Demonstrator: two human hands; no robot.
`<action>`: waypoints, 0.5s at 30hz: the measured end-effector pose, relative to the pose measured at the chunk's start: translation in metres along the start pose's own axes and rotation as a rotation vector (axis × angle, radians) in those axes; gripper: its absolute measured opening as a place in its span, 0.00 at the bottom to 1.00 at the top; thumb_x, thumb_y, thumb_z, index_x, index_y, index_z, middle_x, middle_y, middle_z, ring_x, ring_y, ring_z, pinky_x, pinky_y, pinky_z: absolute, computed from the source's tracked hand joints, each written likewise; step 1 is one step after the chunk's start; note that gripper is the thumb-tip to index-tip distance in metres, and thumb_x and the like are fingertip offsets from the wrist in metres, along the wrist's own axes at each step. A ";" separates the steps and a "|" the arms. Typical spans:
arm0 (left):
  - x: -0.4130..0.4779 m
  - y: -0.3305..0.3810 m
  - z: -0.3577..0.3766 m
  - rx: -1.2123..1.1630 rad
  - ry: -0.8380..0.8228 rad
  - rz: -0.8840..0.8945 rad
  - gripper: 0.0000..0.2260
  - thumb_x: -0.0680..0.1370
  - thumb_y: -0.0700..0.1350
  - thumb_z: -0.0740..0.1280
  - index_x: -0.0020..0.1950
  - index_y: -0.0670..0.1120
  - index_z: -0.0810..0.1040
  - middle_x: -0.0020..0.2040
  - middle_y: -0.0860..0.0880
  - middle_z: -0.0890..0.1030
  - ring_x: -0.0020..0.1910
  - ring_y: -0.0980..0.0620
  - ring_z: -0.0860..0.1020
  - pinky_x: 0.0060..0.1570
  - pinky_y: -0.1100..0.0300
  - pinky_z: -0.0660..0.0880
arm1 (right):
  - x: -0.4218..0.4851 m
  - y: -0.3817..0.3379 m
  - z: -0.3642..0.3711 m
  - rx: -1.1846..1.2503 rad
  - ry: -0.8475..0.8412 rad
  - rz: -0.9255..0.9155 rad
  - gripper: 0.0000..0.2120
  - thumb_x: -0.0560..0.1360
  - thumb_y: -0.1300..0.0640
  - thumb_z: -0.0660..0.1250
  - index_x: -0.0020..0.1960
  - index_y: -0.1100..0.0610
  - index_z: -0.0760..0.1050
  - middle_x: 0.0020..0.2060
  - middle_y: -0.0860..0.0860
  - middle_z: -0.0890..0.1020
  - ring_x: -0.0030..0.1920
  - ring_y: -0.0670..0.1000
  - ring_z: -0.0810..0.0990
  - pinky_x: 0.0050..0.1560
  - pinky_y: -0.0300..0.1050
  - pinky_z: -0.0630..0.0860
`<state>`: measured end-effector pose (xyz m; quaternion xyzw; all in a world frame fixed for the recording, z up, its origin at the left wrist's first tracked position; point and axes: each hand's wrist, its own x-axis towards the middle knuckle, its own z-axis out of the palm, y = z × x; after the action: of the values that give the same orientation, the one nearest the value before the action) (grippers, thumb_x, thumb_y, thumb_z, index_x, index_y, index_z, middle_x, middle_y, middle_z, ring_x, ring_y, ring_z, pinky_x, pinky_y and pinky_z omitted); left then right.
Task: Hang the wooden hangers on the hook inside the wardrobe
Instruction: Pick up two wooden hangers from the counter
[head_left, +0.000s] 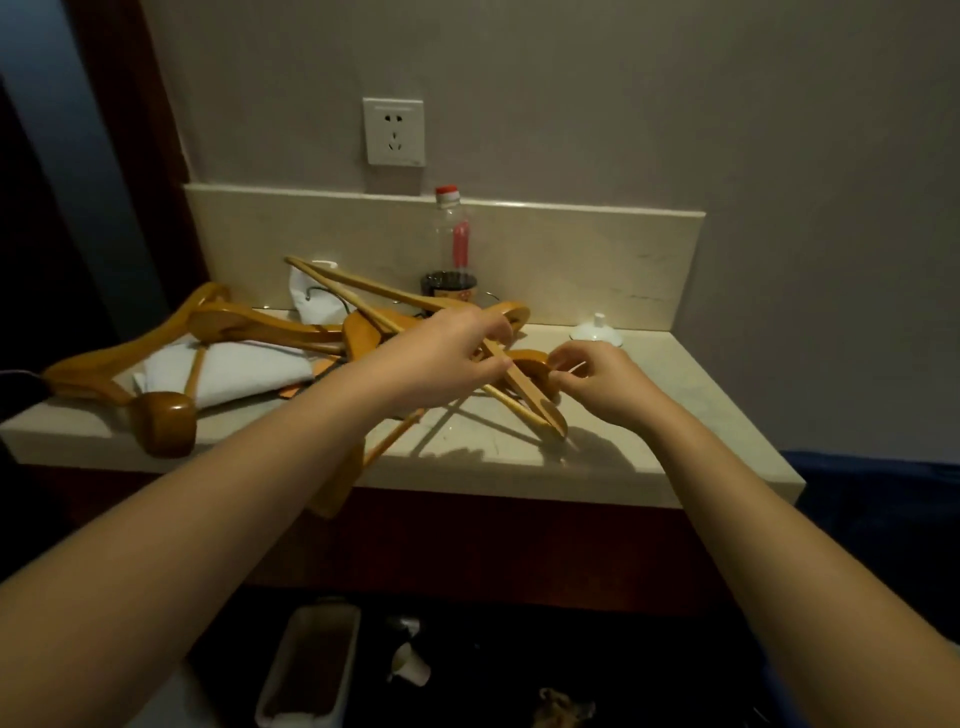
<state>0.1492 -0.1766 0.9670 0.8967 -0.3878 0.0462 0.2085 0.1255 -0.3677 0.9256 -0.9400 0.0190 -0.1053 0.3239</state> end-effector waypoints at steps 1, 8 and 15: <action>0.004 -0.005 -0.005 0.016 0.008 -0.011 0.14 0.78 0.51 0.62 0.62 0.51 0.73 0.61 0.51 0.75 0.57 0.54 0.73 0.51 0.61 0.71 | 0.006 -0.005 0.001 -0.013 -0.007 -0.007 0.12 0.77 0.58 0.63 0.59 0.59 0.76 0.52 0.55 0.81 0.47 0.51 0.78 0.49 0.44 0.76; 0.024 -0.064 -0.020 0.226 0.004 -0.166 0.18 0.77 0.52 0.63 0.67 0.51 0.69 0.68 0.50 0.70 0.67 0.50 0.67 0.63 0.54 0.67 | 0.056 -0.023 0.023 -0.057 -0.029 -0.019 0.14 0.77 0.55 0.62 0.62 0.58 0.74 0.53 0.54 0.79 0.46 0.50 0.77 0.44 0.41 0.76; 0.038 -0.137 -0.003 0.298 -0.003 -0.298 0.28 0.77 0.57 0.61 0.74 0.53 0.57 0.77 0.47 0.53 0.77 0.46 0.49 0.73 0.43 0.53 | 0.111 -0.028 0.051 -0.144 -0.026 0.093 0.13 0.76 0.54 0.64 0.58 0.57 0.72 0.52 0.55 0.80 0.49 0.52 0.79 0.53 0.49 0.79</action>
<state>0.2734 -0.1174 0.9331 0.9650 -0.2402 0.0705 0.0778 0.2436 -0.3259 0.9241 -0.9603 0.0662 -0.0763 0.2601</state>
